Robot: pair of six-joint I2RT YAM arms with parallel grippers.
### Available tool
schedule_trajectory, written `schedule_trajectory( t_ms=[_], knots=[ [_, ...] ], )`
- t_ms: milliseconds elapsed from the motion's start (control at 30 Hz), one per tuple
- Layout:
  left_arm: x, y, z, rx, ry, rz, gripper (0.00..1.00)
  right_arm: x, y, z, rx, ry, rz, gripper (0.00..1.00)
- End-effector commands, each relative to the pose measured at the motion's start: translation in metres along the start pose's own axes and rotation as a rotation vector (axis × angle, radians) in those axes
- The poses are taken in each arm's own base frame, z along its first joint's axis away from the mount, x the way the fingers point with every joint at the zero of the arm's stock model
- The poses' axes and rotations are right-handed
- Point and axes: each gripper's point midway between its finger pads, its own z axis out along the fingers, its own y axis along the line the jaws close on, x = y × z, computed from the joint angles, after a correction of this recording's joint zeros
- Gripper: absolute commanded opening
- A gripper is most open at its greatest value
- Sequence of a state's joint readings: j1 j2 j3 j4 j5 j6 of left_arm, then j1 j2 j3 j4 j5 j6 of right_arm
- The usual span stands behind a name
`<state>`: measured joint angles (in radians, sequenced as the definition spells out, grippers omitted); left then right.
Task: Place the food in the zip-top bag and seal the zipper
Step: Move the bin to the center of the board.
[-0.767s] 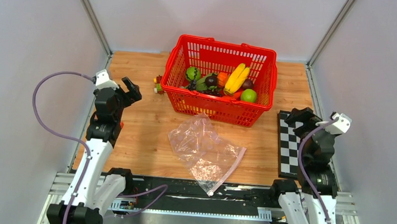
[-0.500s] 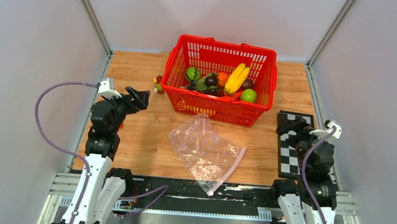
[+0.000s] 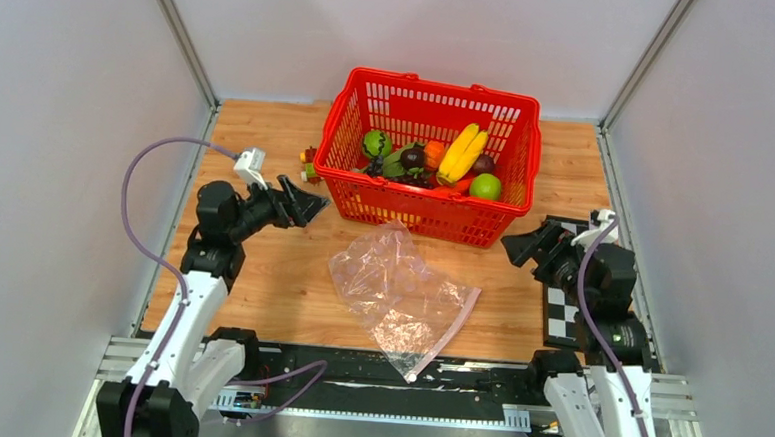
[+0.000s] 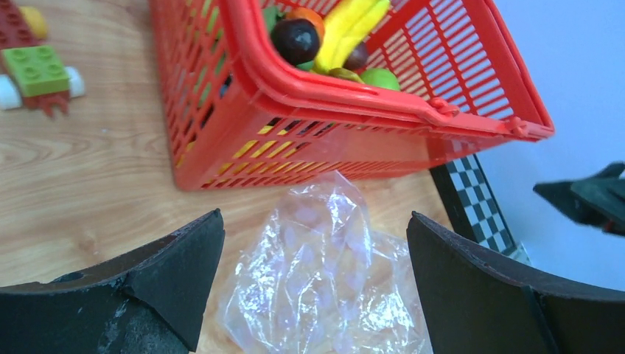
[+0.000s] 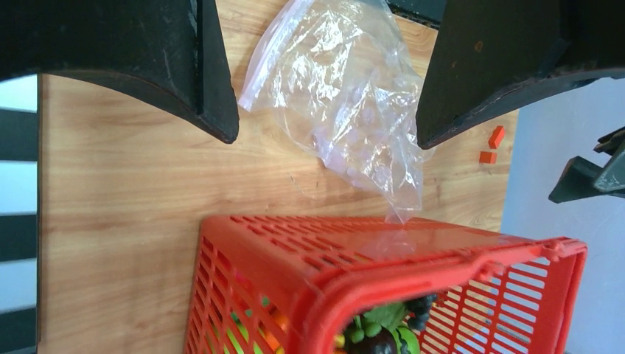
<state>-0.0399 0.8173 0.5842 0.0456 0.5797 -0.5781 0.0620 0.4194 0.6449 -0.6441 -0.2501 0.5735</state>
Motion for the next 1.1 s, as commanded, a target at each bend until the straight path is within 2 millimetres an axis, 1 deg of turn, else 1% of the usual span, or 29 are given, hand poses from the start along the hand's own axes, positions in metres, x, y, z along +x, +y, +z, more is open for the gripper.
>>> schedule_trajectory(
  t_ms=[0, 67, 167, 200, 233, 267, 367, 467, 567, 633, 700, 767, 800, 833, 867, 900, 967, 1000, 1067],
  knots=[
    [-0.012, -0.049, 0.008, 0.187, 0.046, 0.101, 1.00, -0.061, 0.036, -0.004, -0.064, -0.128, -0.130, 0.91],
    [-0.006, -0.059, 0.013, 0.209, 0.090, 0.135, 1.00, -0.079, 0.041, -0.003, -0.050, -0.164, -0.177, 0.92],
    [-0.003, -0.067, 0.020, 0.221, 0.097, 0.148, 1.00, -0.106, 0.036, 0.009, 0.017, -0.221, -0.217, 0.95],
    [-0.005, -0.068, 0.022, 0.227, 0.084, 0.133, 1.00, -0.114, 0.034, 0.016, 0.041, -0.228, -0.220, 0.95],
    [-0.009, -0.070, 0.025, 0.234, 0.071, 0.124, 1.00, -0.117, 0.032, 0.029, 0.055, -0.204, -0.226, 0.96],
    [-0.010, -0.069, 0.029, 0.237, 0.064, 0.116, 1.00, -0.124, 0.035, 0.038, 0.054, -0.189, -0.240, 0.96],
    [-0.016, -0.067, 0.041, 0.226, 0.070, 0.099, 1.00, -0.128, 0.031, 0.073, 0.083, -0.091, -0.240, 0.96],
    [-0.019, -0.067, 0.054, 0.221, 0.076, 0.098, 1.00, -0.127, 0.015, 0.101, 0.142, -0.027, -0.240, 0.96],
    [-0.022, -0.062, 0.069, 0.205, 0.073, 0.105, 1.00, -0.112, 0.000, 0.115, 0.179, 0.043, -0.239, 0.96],
    [-0.025, -0.059, 0.080, 0.199, 0.079, 0.108, 1.00, -0.095, -0.008, 0.113, 0.189, 0.101, -0.227, 0.95],
    [-0.030, -0.060, 0.092, 0.204, 0.079, 0.110, 1.00, -0.077, -0.014, 0.105, 0.189, 0.136, -0.225, 0.94],
    [-0.034, -0.060, 0.106, 0.203, 0.078, 0.108, 1.00, -0.064, -0.016, 0.097, 0.169, 0.150, -0.229, 0.94],
    [-0.037, -0.061, 0.113, 0.206, 0.079, 0.109, 1.00, -0.057, -0.012, 0.090, 0.137, 0.152, -0.237, 0.94],
    [-0.037, -0.062, 0.121, 0.211, 0.085, 0.108, 1.00, -0.045, -0.013, 0.087, 0.114, 0.177, -0.238, 0.93],
    [-0.038, -0.065, 0.130, 0.219, 0.091, 0.105, 1.00, -0.038, -0.013, 0.082, 0.100, 0.193, -0.235, 0.93],
    [-0.035, -0.066, 0.140, 0.225, 0.109, 0.099, 1.00, -0.028, -0.013, 0.076, 0.086, 0.222, -0.229, 0.93],
    [-0.032, -0.076, 0.155, 0.249, 0.133, 0.103, 1.00, -0.013, -0.012, 0.067, 0.056, 0.257, -0.222, 0.93],
    [-0.027, -0.082, 0.162, 0.260, 0.150, 0.104, 1.00, -0.007, -0.011, 0.062, 0.045, 0.269, -0.220, 0.92],
    [-0.025, -0.091, 0.173, 0.274, 0.161, 0.107, 1.00, 0.003, -0.009, 0.052, 0.025, 0.292, -0.224, 0.91]
  ],
)
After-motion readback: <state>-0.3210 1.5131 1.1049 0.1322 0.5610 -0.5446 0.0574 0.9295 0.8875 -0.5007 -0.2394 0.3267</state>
